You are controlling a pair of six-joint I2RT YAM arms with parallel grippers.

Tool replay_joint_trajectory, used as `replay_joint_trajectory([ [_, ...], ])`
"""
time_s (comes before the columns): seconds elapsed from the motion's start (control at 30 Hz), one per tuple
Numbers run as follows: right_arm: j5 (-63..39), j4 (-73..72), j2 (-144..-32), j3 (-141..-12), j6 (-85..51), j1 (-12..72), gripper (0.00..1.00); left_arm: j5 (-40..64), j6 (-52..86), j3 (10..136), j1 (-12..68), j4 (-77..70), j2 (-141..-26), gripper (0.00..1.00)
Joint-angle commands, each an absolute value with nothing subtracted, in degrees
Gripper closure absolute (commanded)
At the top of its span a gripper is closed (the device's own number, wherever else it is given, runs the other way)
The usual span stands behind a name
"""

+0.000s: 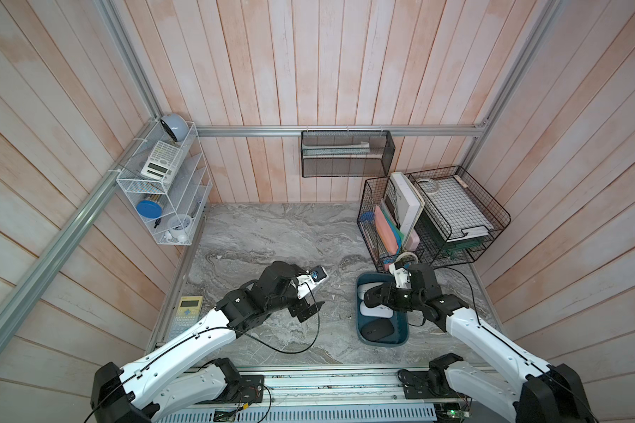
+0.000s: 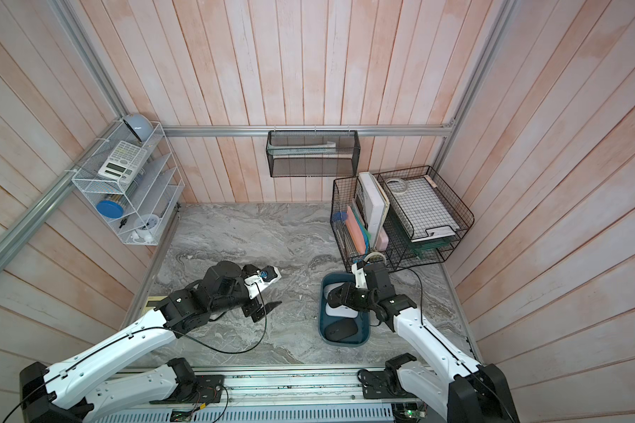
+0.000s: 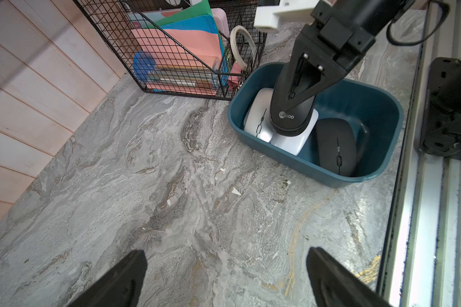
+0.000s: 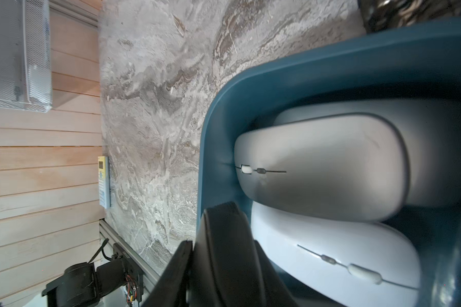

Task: Put the mouse in the storage box
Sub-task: Place the mouse in the storage box.

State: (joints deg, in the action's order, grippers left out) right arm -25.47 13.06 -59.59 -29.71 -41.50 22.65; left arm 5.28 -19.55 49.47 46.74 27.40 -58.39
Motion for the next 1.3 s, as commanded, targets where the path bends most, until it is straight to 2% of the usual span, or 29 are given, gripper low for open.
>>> replay_joint_trajectory([
  [0.0, -21.11, 10.31, -61.21, -29.17, -40.69, 25.38, 0.73, 4.32, -20.22, 48.54, 46.94, 27.06, -58.71, 0.0],
  [0.37, -13.62, 7.17, -68.32, -27.81, -40.08, 29.01, 0.72, 4.38, -20.21, 48.5, 46.93, 27.27, -59.04, 0.0],
  [0.67, -14.43, 8.28, -69.37, -28.06, -39.02, 29.09, 0.71, 4.22, -20.23, 48.43, 46.93, 27.37, -59.24, 0.0],
  [0.97, -13.64, 11.49, -66.93, -28.8, -38.52, 29.09, 0.51, 4.04, -20.22, 48.43, 46.92, 27.59, -59.41, 0.0],
  [1.27, -6.55, 21.89, -61.81, -32.28, -35.97, 28.69, 0.45, 4.04, -20.21, 48.46, 46.93, 27.69, -59.41, 0.0],
])
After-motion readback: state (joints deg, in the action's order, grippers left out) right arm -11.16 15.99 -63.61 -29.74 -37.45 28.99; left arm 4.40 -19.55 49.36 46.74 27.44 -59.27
